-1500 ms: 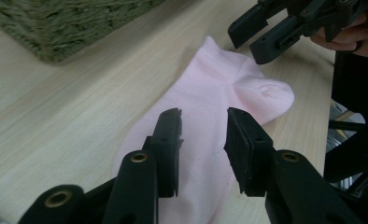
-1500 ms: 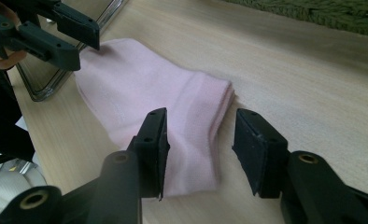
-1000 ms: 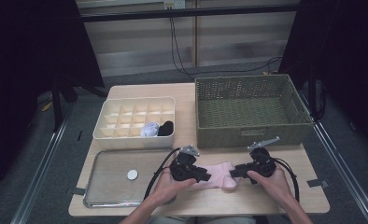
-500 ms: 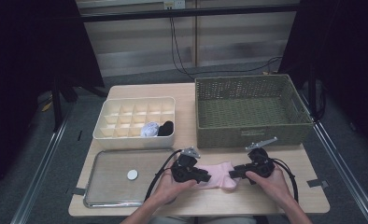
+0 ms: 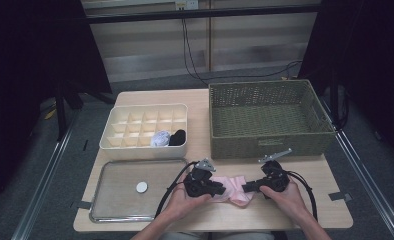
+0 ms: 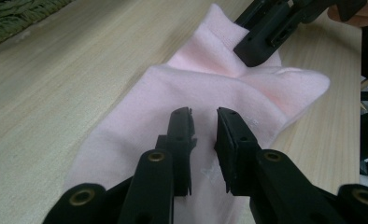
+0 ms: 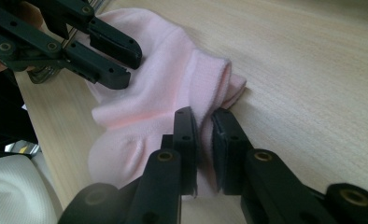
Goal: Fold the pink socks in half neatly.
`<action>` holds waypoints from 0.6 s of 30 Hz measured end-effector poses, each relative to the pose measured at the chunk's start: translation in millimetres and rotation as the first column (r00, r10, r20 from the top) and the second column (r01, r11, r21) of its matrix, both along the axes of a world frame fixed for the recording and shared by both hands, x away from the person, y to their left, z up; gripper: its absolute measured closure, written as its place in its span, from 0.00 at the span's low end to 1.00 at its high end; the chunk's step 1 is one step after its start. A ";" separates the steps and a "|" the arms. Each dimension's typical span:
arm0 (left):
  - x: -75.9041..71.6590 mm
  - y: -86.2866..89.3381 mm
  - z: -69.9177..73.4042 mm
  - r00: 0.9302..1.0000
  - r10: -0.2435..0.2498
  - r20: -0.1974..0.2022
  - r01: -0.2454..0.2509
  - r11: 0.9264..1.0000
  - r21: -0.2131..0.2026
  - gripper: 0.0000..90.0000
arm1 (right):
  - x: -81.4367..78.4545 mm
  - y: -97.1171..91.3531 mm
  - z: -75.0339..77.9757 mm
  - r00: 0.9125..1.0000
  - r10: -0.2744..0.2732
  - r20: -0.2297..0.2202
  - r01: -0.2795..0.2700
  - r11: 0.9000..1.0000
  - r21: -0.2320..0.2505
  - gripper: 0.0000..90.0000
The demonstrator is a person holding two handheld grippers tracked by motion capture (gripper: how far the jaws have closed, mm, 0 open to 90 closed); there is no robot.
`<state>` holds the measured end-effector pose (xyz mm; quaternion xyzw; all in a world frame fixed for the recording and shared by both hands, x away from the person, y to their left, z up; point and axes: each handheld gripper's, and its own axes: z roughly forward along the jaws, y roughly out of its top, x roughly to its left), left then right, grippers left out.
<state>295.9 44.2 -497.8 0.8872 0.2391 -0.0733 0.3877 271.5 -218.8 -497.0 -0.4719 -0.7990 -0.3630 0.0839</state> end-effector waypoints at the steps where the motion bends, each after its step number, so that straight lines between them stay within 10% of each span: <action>1: 0.9 0.4 -0.9 1.000 -0.001 -0.006 0.001 1.000 -0.012 0.84 | -0.1 -0.1 -0.1 1.000 -0.001 -0.002 0.001 1.000 0.003 0.91; 18: -1.0 0.6 -3.3 0.999 0.021 -0.030 -0.022 0.999 -0.037 0.85 | 0.6 -15.9 21.0 0.999 -0.005 0.041 0.000 0.993 0.119 0.93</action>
